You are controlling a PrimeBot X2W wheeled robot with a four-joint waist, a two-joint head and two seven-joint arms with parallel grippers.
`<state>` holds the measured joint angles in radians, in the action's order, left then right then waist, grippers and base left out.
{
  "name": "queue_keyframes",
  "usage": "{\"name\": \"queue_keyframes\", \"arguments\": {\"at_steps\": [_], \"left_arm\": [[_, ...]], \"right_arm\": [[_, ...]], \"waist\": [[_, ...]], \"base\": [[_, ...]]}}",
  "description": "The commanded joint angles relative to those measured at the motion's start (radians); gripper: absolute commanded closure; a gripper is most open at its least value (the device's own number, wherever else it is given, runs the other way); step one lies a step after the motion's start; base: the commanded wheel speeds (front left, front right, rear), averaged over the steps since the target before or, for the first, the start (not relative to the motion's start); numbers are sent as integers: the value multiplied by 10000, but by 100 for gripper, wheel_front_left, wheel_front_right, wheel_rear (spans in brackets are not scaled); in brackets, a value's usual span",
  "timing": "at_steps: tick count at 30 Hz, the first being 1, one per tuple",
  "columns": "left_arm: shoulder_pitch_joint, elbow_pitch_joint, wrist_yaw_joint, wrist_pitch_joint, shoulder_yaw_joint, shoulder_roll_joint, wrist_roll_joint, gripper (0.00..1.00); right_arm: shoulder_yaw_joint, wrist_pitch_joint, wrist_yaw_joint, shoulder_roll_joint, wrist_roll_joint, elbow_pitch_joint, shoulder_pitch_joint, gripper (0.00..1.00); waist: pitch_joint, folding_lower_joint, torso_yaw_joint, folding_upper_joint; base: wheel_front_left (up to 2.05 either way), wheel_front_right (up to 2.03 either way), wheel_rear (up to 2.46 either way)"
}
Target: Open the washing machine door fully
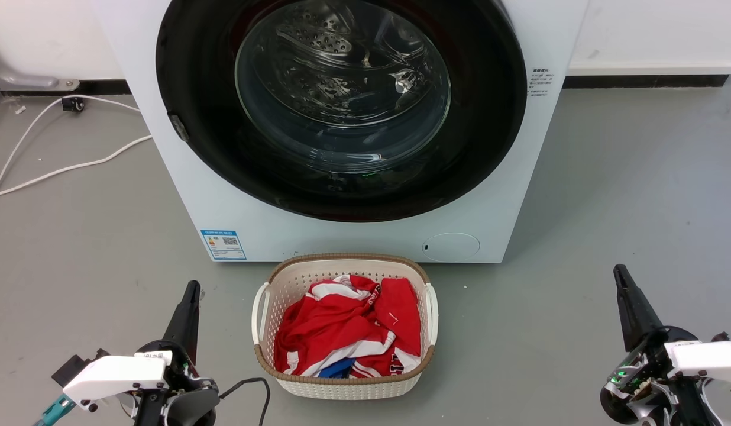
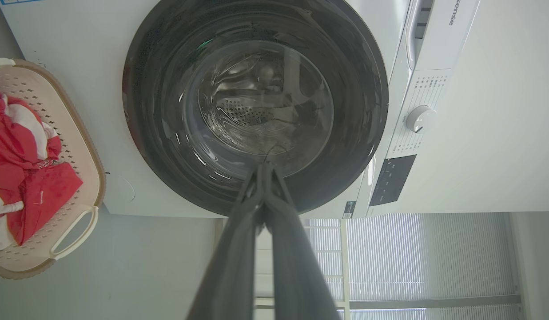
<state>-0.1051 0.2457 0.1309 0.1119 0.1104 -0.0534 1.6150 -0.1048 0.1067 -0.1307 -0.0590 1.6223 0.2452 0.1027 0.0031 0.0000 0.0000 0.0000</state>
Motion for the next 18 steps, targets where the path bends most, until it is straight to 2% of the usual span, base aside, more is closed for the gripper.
{"name": "queue_keyframes", "arguments": {"at_steps": [1,14,15,18], "left_arm": [[-80,3,33,34,44,17,-4,100],[-80,3,33,37,50,22,-14,100],[-1,0,0,11,8,4,0,0],[158,211,-4,-10,-34,27,-1,0]], "right_arm": [[-17,44,0,38,-52,11,117,100],[-34,59,0,51,-57,11,119,100],[-19,11,0,12,-27,2,1,0],[-2,-8,2,31,-31,217,-164,0]], "waist": [[0,0,0,0],[0,0,0,0],[0,0,0,0],[0,0,0,0]], "base": [[0,0,0],[0,0,0],[0,0,0],[0,0,0]]}}
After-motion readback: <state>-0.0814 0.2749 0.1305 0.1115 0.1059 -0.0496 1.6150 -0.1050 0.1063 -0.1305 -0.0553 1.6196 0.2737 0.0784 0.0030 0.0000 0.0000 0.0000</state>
